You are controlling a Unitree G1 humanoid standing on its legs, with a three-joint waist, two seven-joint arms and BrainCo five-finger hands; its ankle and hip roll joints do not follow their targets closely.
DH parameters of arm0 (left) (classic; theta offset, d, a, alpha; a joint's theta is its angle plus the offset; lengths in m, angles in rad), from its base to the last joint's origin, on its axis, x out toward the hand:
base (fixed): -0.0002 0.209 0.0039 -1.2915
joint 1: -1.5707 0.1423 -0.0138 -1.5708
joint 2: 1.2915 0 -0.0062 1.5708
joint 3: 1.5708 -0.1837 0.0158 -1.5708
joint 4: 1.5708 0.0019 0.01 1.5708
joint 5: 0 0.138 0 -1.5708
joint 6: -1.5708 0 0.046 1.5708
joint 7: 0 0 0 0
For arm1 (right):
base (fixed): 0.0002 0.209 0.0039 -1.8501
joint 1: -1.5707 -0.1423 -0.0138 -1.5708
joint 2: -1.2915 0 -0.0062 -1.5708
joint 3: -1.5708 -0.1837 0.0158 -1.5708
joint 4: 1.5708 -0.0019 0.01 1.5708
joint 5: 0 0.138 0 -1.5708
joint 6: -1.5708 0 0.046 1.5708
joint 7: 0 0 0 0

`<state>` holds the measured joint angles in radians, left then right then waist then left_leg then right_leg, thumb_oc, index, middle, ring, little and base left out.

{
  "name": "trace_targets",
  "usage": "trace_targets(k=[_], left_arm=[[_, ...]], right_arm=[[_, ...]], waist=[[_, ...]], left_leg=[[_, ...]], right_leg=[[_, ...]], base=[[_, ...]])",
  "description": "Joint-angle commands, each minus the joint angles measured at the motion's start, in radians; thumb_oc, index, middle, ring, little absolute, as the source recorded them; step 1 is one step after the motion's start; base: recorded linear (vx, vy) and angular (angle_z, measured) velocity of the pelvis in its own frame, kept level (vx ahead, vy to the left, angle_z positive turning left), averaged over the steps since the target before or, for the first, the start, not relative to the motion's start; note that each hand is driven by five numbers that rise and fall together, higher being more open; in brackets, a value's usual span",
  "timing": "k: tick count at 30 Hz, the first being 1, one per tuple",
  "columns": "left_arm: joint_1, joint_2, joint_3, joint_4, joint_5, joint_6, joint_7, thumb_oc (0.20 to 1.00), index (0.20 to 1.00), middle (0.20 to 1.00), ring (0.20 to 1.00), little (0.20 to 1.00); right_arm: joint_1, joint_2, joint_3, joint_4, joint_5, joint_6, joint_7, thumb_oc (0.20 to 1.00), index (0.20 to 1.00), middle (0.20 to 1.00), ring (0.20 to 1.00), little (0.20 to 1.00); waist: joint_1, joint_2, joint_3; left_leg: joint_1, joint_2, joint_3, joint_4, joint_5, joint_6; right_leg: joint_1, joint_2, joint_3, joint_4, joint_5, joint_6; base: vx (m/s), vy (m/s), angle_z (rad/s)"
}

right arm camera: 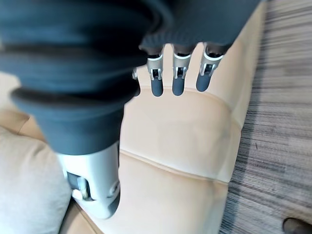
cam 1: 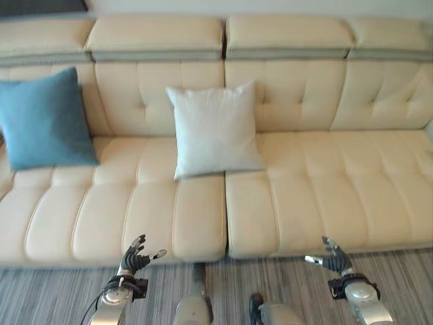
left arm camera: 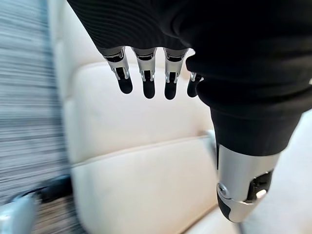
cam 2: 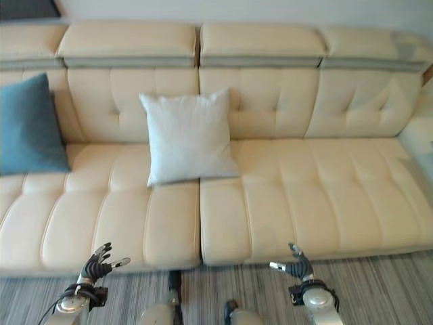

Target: Pick up all the scattered cushions and arrange them neatly on the sofa.

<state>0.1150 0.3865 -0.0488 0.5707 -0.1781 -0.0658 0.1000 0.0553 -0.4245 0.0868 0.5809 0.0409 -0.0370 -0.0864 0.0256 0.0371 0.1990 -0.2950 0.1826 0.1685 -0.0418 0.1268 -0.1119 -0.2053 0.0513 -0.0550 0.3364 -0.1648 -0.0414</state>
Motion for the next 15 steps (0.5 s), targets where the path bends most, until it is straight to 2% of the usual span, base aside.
trace_targets(k=[1,2,4,5,8,15], left_arm=[[-0.061,0.041,-0.002,-0.013,-0.009,-0.038,-0.001,1.000,1.000,1.000,1.000,1.000],[-0.058,0.039,-0.002,-0.013,-0.010,-0.037,-0.004,1.000,1.000,1.000,1.000,1.000],[-0.034,0.022,0.003,-0.025,-0.015,-0.035,-0.012,1.000,1.000,1.000,1.000,1.000],[-0.026,0.010,0.001,-0.030,-0.017,-0.033,-0.012,1.000,1.000,1.000,1.000,1.000],[-0.007,-0.006,-0.007,-0.029,-0.014,-0.027,-0.016,1.000,1.000,1.000,1.000,1.000],[-0.001,-0.006,-0.030,-0.028,0.016,-0.012,-0.032,1.000,1.000,1.000,1.000,1.000]], right_arm=[[-0.012,-0.020,-0.036,-0.054,0.019,-0.017,-0.033,1.000,1.000,1.000,1.000,1.000],[-0.003,-0.019,-0.040,-0.056,0.019,-0.015,-0.029,1.000,1.000,1.000,1.000,1.000],[0.015,-0.019,-0.040,-0.067,0.017,-0.014,-0.015,1.000,1.000,1.000,1.000,1.000],[0.015,-0.016,-0.037,-0.062,0.016,-0.014,-0.013,1.000,1.000,1.000,1.000,1.000],[0.027,-0.004,-0.039,-0.053,0.012,-0.013,-0.010,1.000,1.000,1.000,1.000,1.000],[0.047,0.020,-0.049,-0.030,0.041,-0.010,-0.007,1.000,1.000,1.000,1.000,1.000]], waist=[[-0.059,-0.078,0.009],[-0.067,-0.083,0.003],[-0.077,-0.101,-0.001],[-0.077,-0.101,-0.003],[-0.086,-0.085,-0.021],[-0.119,-0.078,-0.049]], left_leg=[[-0.009,-0.106,-0.008,0.118,-0.008,0.013],[0.001,-0.115,-0.022,0.149,-0.038,0.021],[0.076,-0.163,-0.089,0.228,-0.169,0.040],[0.102,-0.180,-0.116,0.237,-0.195,0.043],[0.156,-0.179,-0.136,0.167,-0.196,0.056],[0.217,-0.183,-0.103,0.077,-0.182,0.073]], right_leg=[[0.154,-0.079,-0.012,-0.231,0.026,0.108],[0.145,-0.086,-0.017,-0.239,0.046,0.110],[0.130,-0.106,0.001,-0.268,0.085,0.112],[0.124,-0.101,0.013,-0.276,0.093,0.113],[0.117,-0.082,0.024,-0.283,0.100,0.117],[0.111,-0.070,0.073,-0.304,0.134,0.129]], base=[[-0.34,-0.040,0.61],[-0.29,-0.023,0.47],[-0.25,0.014,0.22],[-0.15,0.026,-0.09],[-0.03,0.047,-0.46],[-0.01,0.039,-0.30]])
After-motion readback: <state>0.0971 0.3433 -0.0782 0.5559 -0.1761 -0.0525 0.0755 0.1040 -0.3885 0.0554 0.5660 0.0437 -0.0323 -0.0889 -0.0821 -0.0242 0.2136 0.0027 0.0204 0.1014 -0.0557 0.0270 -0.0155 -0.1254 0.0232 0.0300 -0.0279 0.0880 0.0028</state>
